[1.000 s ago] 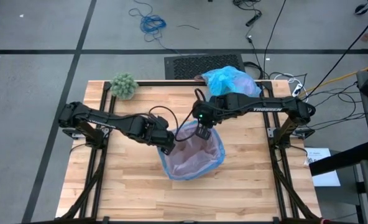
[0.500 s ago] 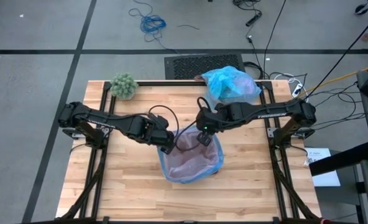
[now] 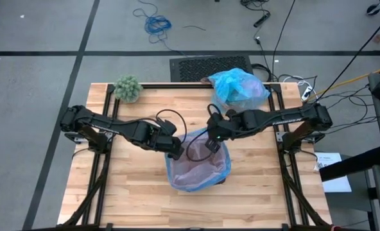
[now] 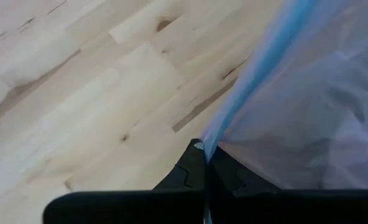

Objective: Place trash/remove bag and relplace
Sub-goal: Insert the pink trash bag into the trash bin

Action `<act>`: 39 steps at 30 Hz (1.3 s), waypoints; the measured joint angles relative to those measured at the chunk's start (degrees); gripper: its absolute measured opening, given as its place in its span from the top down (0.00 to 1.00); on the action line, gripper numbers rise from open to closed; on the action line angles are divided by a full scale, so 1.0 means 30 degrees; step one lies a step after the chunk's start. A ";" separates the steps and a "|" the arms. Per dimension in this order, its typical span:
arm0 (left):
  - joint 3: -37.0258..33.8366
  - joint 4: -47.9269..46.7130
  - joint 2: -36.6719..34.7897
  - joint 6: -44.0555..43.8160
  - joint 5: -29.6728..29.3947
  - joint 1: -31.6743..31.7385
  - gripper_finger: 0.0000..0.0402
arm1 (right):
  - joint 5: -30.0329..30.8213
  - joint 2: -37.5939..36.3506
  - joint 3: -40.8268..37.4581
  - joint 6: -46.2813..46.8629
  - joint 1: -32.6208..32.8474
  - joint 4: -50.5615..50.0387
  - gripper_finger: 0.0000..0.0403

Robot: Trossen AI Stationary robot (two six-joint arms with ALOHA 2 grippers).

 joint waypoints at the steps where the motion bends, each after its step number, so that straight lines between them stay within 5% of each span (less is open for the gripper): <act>1: 0.0000 0.0143 0.0014 0.0000 -0.0007 0.0000 1.00 | 0.0278 -0.0305 0.0020 0.0007 -0.0007 0.0047 1.00; 10: -0.0015 0.0529 0.0015 0.0194 -0.0058 -0.0080 1.00 | 0.0801 -0.3009 0.0050 0.0364 -0.0022 -0.0011 0.93; 21: -0.0015 0.0741 0.0015 0.0490 -0.0058 -0.0080 1.00 | -0.3217 -0.3933 -0.0678 0.2904 -0.0001 -0.0807 0.67; 33: -0.0015 0.0977 0.0015 0.0503 -0.0059 -0.0109 1.00 | -0.3335 -0.3878 -0.5562 0.7607 0.1538 0.0164 0.93; 39: -0.0007 0.1012 0.0015 0.0605 -0.0080 -0.0109 1.00 | -0.2631 -0.4563 -0.5457 0.7866 0.2726 0.0019 0.98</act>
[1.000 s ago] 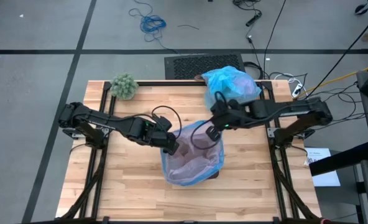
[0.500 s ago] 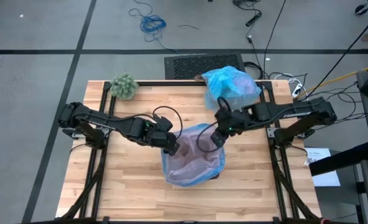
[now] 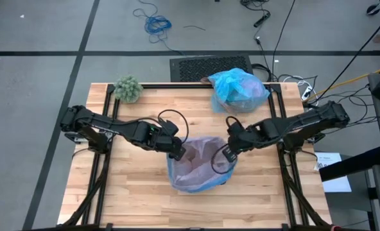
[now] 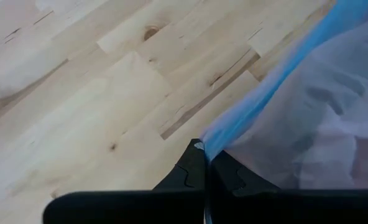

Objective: Place trash/remove bag and relplace
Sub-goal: Insert the pink trash bag into the trash bin

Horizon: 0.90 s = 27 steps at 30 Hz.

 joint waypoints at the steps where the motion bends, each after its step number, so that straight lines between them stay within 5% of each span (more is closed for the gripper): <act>1: -0.0001 -0.0001 0.0000 0.0000 -0.0006 0.0000 1.00 | 0.0365 -0.0266 0.0292 -0.0173 0.0189 -0.0060 0.98; 12: 0.0000 0.0006 0.0000 0.0000 -0.0175 0.0000 1.00 | 0.2546 -0.2381 0.5037 -0.5546 0.2448 -0.1080 0.76; 18: 0.0000 0.0055 0.0000 -0.0007 -0.0390 0.0000 1.00 | 0.2497 -0.2272 0.4602 -0.4940 0.2750 -0.2094 0.62; 22: 0.0000 0.0325 0.0000 -0.0109 -0.0452 0.0000 1.00 | 0.2933 -0.1946 0.2648 -0.3581 0.2972 -0.0719 0.70; 27: 0.0007 0.0694 0.0000 -0.0129 -0.0630 0.0000 1.00 | 0.3415 -0.1425 -0.0173 -0.3132 0.3879 0.2224 0.95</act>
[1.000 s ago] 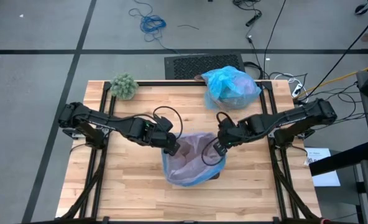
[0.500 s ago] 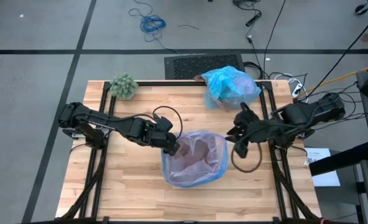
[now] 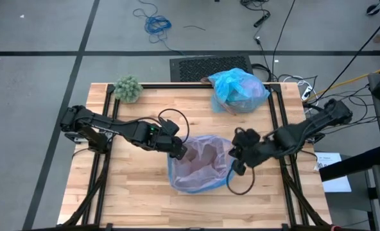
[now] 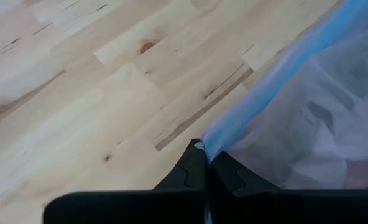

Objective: Place trash/remove bag and relplace
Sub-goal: Insert the pink trash bag into the trash bin

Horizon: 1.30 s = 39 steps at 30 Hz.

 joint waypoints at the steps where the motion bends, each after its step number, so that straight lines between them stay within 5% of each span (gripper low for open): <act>1: 0.0000 0.0024 -0.0002 -0.0016 -0.0018 0.0000 1.00 | 0.0066 0.0080 -0.0624 0.0476 0.0188 0.0264 0.97; 11: 0.0000 0.0354 -0.0007 -0.0024 -0.0398 0.0000 1.00 | 0.0005 0.0180 -0.5088 0.4875 0.1583 0.3493 1.00; 21: 0.0000 0.0333 -0.0007 -0.0035 -0.0817 0.0000 1.00 | 0.0449 0.0166 -0.1319 0.2237 0.2189 0.2779 0.99; 30: 0.0000 0.0274 -0.0007 0.0045 -0.0801 0.0000 1.00 | 0.0437 0.0122 0.3619 -0.2277 0.4250 0.0356 0.72; 39: 0.0000 0.0274 -0.0007 0.0063 -0.0632 0.0000 1.00 | -0.0031 0.1557 0.3815 -0.7149 0.6275 0.1767 0.55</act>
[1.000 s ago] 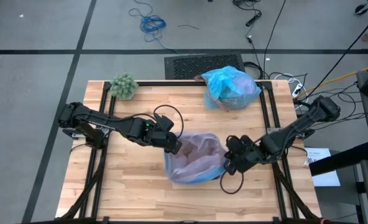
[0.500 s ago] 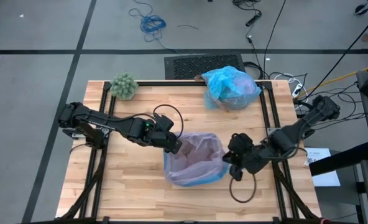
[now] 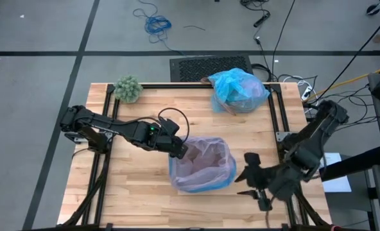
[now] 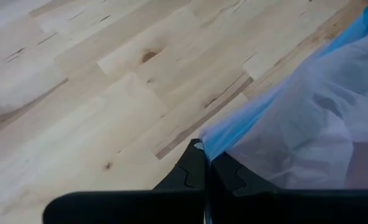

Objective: Place trash/remove bag and relplace
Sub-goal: Insert the pink trash bag into the trash bin

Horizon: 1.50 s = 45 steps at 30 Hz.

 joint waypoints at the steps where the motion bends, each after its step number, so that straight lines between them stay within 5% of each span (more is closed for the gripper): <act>1: 0.0000 0.0000 0.0000 0.0000 0.0049 0.0006 1.00 | 0.0022 0.0329 0.0000 -0.0153 -0.0015 -0.0302 0.56; 9: 0.0000 -0.0007 0.0000 -0.0021 0.0221 0.0016 1.00 | 0.2732 0.2757 -0.0022 -0.0092 -0.0031 -0.3289 0.68; 16: 0.0000 -0.0015 0.0000 -0.0036 0.0261 0.0036 1.00 | 0.3674 0.3919 -0.0022 0.0498 0.0213 -0.3628 0.97; 22: 0.0000 -0.0007 0.0000 -0.0043 0.0256 0.0036 1.00 | 0.2907 0.5181 -0.0022 0.1272 0.0238 -0.3640 1.00; 35: 0.0000 -0.0007 0.0000 -0.0043 -0.0195 0.0036 1.00 | 0.3266 0.5091 0.1608 0.2910 0.1547 -0.3084 0.97; 45: 0.0000 -0.0005 0.0000 0.0110 -0.0330 0.0036 1.00 | 0.4848 0.5115 0.2587 0.4130 0.1165 -0.5302 0.70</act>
